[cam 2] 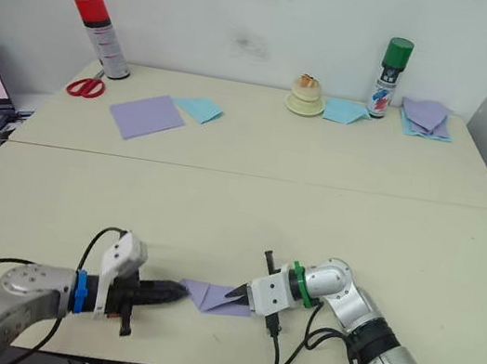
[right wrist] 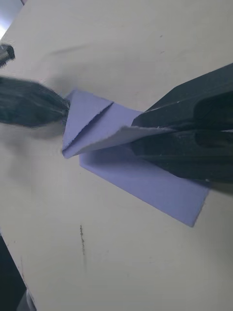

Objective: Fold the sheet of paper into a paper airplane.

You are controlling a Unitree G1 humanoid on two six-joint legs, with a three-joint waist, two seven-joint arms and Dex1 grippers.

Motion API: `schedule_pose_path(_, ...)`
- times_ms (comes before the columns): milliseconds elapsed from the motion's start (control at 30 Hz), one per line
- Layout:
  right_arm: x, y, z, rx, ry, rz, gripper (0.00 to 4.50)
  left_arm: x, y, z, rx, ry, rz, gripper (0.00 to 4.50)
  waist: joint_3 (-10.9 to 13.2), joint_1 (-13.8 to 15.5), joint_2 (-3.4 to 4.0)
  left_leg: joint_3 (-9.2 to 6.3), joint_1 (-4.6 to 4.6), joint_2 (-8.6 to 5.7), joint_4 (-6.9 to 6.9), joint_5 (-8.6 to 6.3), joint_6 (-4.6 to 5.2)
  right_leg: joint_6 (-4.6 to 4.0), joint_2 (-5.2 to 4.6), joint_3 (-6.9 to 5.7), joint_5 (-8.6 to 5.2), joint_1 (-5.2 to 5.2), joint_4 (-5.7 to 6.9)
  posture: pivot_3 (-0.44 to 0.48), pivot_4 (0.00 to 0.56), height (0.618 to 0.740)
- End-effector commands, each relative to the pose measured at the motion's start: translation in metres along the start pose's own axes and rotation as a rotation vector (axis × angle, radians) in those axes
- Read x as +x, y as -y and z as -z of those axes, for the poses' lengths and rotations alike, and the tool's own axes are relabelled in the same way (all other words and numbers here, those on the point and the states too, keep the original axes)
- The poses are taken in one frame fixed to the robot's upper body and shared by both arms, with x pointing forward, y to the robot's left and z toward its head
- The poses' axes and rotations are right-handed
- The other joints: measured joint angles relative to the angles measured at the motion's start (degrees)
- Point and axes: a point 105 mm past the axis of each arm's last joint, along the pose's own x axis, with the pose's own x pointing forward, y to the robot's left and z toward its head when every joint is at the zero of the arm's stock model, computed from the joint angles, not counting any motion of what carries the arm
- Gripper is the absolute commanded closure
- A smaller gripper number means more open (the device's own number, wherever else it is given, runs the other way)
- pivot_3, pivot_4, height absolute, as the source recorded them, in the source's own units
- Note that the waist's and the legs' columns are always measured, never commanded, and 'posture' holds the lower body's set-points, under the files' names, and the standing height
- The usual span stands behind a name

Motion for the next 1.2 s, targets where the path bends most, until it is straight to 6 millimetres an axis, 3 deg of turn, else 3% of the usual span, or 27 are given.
schedule_pose_path(33, -0.001, -0.01, 0.011, 0.023, -0.048, -0.046, 4.47, 0.004, 0.007, -0.032, 0.033, 0.084, 0.043, 4.2, 0.0, 0.02, -0.01, 0.0, 0.01, -0.01, 0.0, 0.0, 0.0, 0.0, 0.0, 0.01, 0.0, 0.01, -0.01, 0.0, 0.15, 0.74)
schedule_pose_path(200, 0.0, -0.012, 0.013, 0.027, -0.05, -0.047, 4.47, 0.017, 0.01, -0.041, 0.023, 0.108, 0.055, 4.2, -0.01, -0.09, -0.03, 0.09, 0.07, -0.02, -0.01, 0.0, -0.01, -0.06, 0.0, 0.08, 0.04, 0.04, 0.0, 0.0, 0.15, 0.74)
schedule_pose_path(367, 0.001, -0.011, 0.015, 0.032, -0.05, -0.044, 4.47, 0.027, 0.005, -0.011, 0.08, -0.023, 0.019, 4.2, -0.02, -0.08, -0.04, 0.11, 0.11, -0.01, -0.02, 0.01, -0.02, -0.08, 0.0, 0.11, 0.05, 0.05, 0.0, 0.0, 0.15, 0.74)
schedule_pose_path(467, 0.001, -0.013, 0.017, 0.046, -0.052, -0.056, 4.47, 0.036, -0.013, 0.023, 0.192, -0.169, -0.091, 4.2, -0.01, -0.04, -0.03, 0.12, 0.3, -0.02, -0.04, 0.0, -0.01, -0.05, 0.0, 0.12, 0.02, 0.26, -0.02, 0.0, 0.15, 0.74)
schedule_pose_path(533, 0.001, -0.014, 0.016, 0.069, -0.041, -0.066, 4.47, 0.041, -0.011, 0.034, 0.201, -0.195, -0.078, 4.2, -0.1, 0.08, -0.05, 0.09, 0.51, -0.01, -0.08, 0.0, 0.0, 0.0, -0.01, 0.1, -0.07, 0.52, -0.08, 0.0, 0.15, 0.74)
schedule_pose_path(633, -0.001, -0.019, 0.014, 0.129, -0.021, -0.108, 3.93, 0.045, -0.005, 0.043, 0.203, -0.208, -0.053, 4.2, -0.16, 0.14, 0.02, 0.05, 0.64, -0.03, -0.08, -0.01, 0.01, 0.09, -0.04, 0.11, -0.16, 0.68, -0.12, 0.0, 0.15, 0.74)
schedule_pose_path(767, -0.016, -0.039, 0.009, 0.189, -0.027, -0.261, 2.64, 0.047, -0.004, 0.051, 0.202, -0.219, -0.063, 4.2, -0.26, 0.54, 0.18, -0.05, 0.62, -0.05, -0.08, -0.01, 0.02, 0.11, -0.05, 0.11, -0.17, 0.69, -0.18, 0.0, 0.15, 0.74)
schedule_pose_path(867, -0.033, -0.052, 0.004, 0.228, -0.045, -0.372, 2.64, 0.049, -0.005, 0.05, 0.202, -0.208, -0.071, 4.2, -0.32, 1.07, 0.24, -0.07, 0.59, -0.11, -0.08, -0.03, 0.05, 0.2, -0.1, 0.1, -0.22, 0.73, -0.24, 0.0, 0.15, 0.74)
schedule_pose_path(967, -0.043, -0.05, 0.0, 0.264, -0.056, -0.39, 2.64, 0.051, -0.007, 0.047, 0.203, -0.199, -0.076, 4.2, -0.33, 1.44, 0.21, -0.05, 0.58, -0.12, -0.08, -0.06, 0.08, 0.25, -0.12, 0.08, -0.25, 0.73, -0.27, 0.0, 0.15, 0.74)
schedule_pose_path(1067, -0.048, -0.033, -0.012, 0.327, -0.018, -0.337, 3.27, 0.052, -0.007, 0.047, 0.207, -0.198, -0.076, 4.2, -0.32, 1.46, 0.22, -0.06, 0.56, -0.09, -0.08, -0.06, 0.08, 0.25, -0.12, 0.09, -0.25, 0.72, -0.27, 0.0, 0.15, 0.74)
schedule_pose_path(1133, -0.053, -0.019, -0.02, 0.402, 0.007, -0.282, 3.98, 0.052, -0.007, 0.048, 0.213, -0.199, -0.078, 4.2, -0.31, 1.46, 0.22, -0.07, 0.53, -0.07, -0.08, -0.06, 0.08, 0.25, -0.12, 0.09, -0.25, 0.68, -0.26, 0.0, 0.15, 0.74)
schedule_pose_path(1200, -0.056, 0.002, -0.037, 0.525, 0.096, -0.194, 4.41, 0.053, -0.007, 0.049, 0.221, -0.201, -0.078, 4.2, -0.3, 1.48, 0.22, -0.08, 0.51, -0.06, -0.08, -0.06, 0.07, 0.25, -0.12, 0.1, -0.25, 0.67, -0.26, 0.0, 0.15, 0.74)
